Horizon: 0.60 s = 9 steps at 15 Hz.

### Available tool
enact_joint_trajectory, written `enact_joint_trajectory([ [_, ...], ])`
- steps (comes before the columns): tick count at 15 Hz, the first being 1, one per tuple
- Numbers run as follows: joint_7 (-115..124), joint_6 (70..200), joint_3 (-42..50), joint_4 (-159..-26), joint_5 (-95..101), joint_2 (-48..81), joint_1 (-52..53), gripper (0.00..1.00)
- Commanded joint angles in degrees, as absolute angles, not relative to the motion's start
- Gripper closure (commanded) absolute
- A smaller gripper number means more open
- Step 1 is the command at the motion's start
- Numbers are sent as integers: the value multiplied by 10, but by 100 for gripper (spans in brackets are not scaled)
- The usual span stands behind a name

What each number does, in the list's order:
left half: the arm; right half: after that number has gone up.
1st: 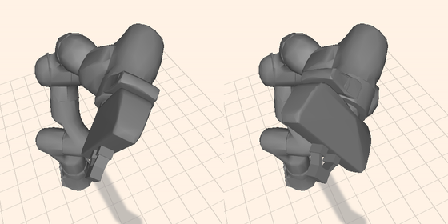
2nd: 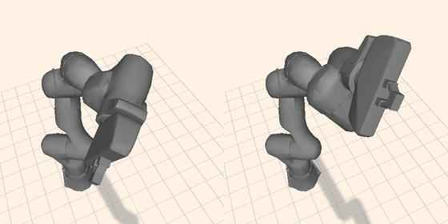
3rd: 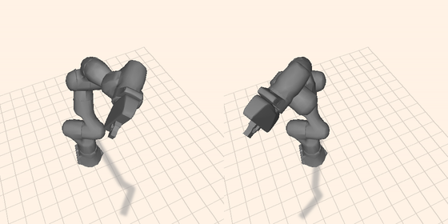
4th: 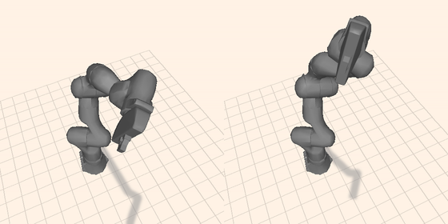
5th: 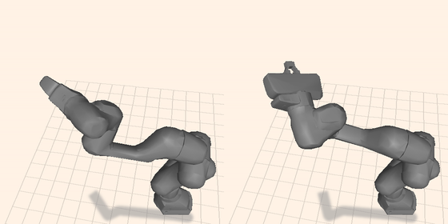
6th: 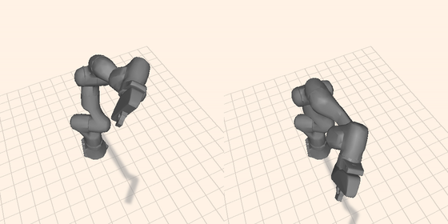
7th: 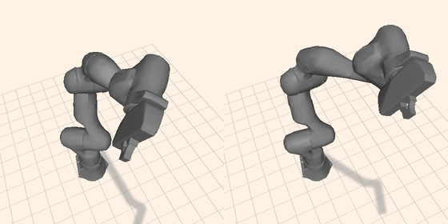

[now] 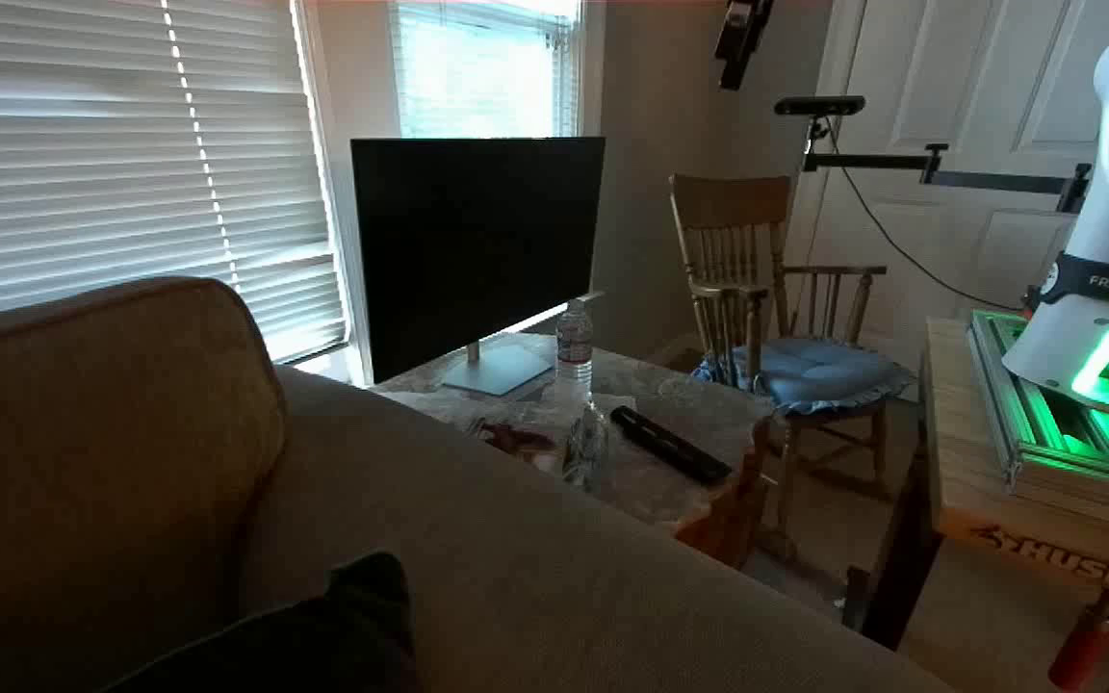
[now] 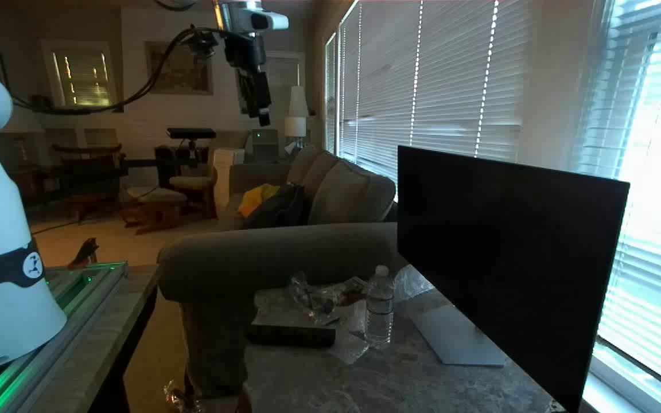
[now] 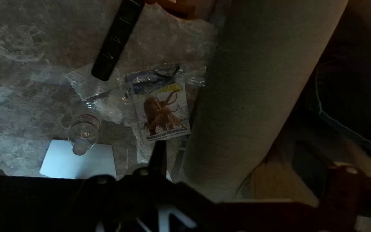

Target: Place the black remote control right side up.

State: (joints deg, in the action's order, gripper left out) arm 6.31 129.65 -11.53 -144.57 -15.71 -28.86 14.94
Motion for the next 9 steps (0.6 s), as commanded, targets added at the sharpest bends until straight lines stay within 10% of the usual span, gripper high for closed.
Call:
enact_joint_trajectory([
  [1, 63, 1295, -115, -1445, -157, -289, 149, 0],
  [9, 22, 1309, -87, -1442, -172, -243, 148, 0],
])
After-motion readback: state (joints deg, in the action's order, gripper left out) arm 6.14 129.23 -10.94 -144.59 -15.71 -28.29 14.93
